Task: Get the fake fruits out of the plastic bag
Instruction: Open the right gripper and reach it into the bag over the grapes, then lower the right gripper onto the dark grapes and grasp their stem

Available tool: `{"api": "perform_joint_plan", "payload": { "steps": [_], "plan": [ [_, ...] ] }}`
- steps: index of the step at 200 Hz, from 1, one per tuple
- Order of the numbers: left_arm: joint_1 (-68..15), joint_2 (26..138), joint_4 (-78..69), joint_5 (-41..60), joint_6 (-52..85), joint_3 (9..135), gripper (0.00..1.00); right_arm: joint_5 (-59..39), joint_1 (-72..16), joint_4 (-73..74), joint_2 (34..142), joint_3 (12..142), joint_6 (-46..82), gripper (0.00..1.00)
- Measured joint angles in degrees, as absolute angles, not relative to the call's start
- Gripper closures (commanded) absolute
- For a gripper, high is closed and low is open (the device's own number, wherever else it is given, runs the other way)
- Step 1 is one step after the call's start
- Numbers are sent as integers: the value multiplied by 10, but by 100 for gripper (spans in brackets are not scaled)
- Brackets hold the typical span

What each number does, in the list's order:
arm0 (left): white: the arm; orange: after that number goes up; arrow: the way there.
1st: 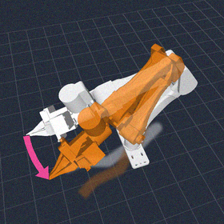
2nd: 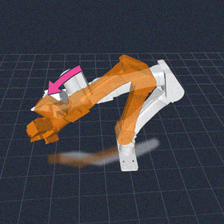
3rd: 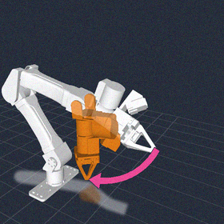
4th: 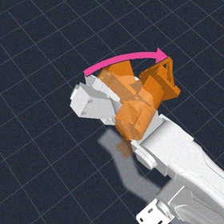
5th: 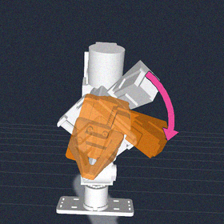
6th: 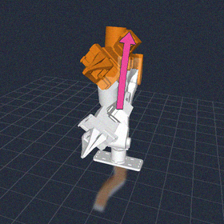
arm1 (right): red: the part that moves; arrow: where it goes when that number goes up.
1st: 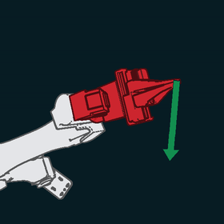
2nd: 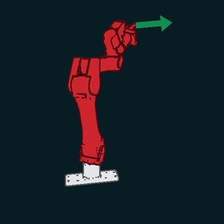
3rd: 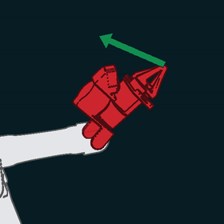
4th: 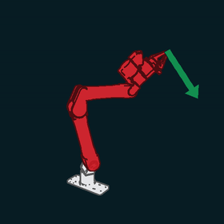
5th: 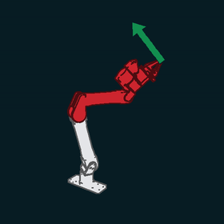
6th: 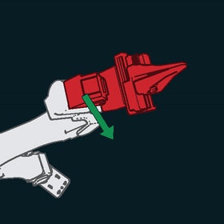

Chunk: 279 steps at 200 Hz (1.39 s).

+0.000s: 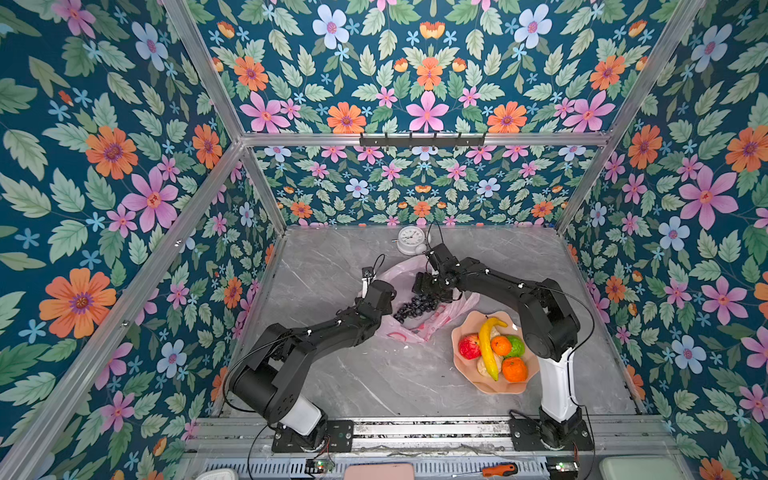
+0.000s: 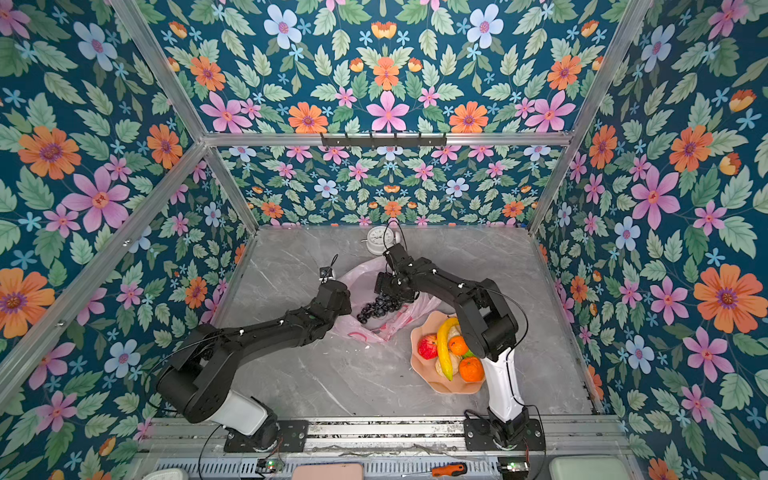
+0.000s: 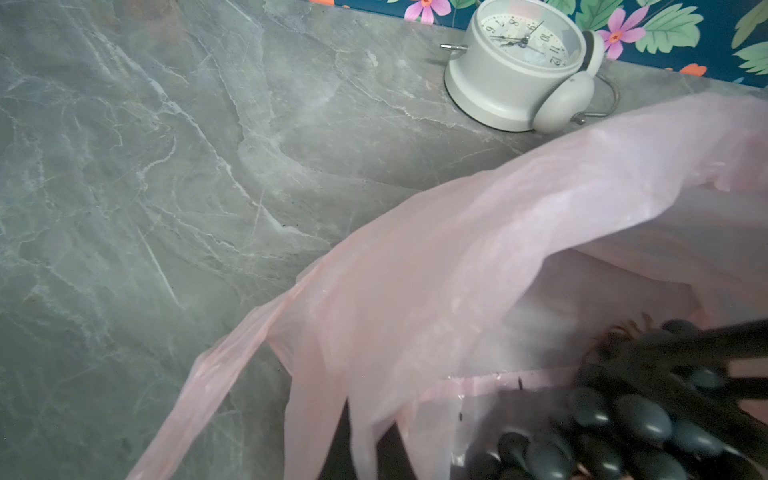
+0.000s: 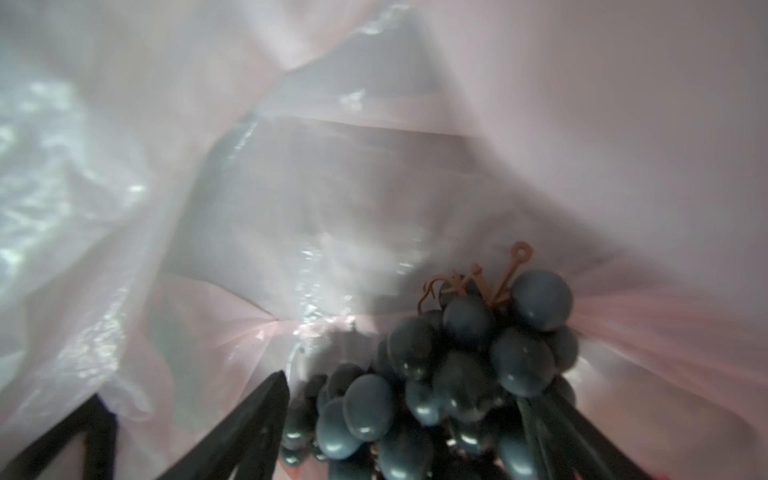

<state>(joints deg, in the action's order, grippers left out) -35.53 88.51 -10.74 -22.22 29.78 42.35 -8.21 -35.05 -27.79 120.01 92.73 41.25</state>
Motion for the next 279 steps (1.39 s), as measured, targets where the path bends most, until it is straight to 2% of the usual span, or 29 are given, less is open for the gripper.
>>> {"api": "perform_joint_plan", "payload": {
  "steps": [42,119,155,170,230,279],
  "plan": [
    [-358,884,-112,-217,294,423,92,-55,-372,-333,1244,1015,371,13],
    [-360,885,-112,-215,284,423,92,33,-373,-374,1192,974,343,11],
    [-360,885,-116,-215,284,423,92,28,-377,-363,1201,955,361,8],
    [-360,885,-116,-215,284,423,92,10,-379,-352,1201,944,378,1],
    [-361,886,-117,-213,284,423,91,-29,-379,-307,1202,920,421,1],
    [-361,886,-118,-213,283,423,91,-54,-385,-294,1233,949,433,1]
  ]
}}
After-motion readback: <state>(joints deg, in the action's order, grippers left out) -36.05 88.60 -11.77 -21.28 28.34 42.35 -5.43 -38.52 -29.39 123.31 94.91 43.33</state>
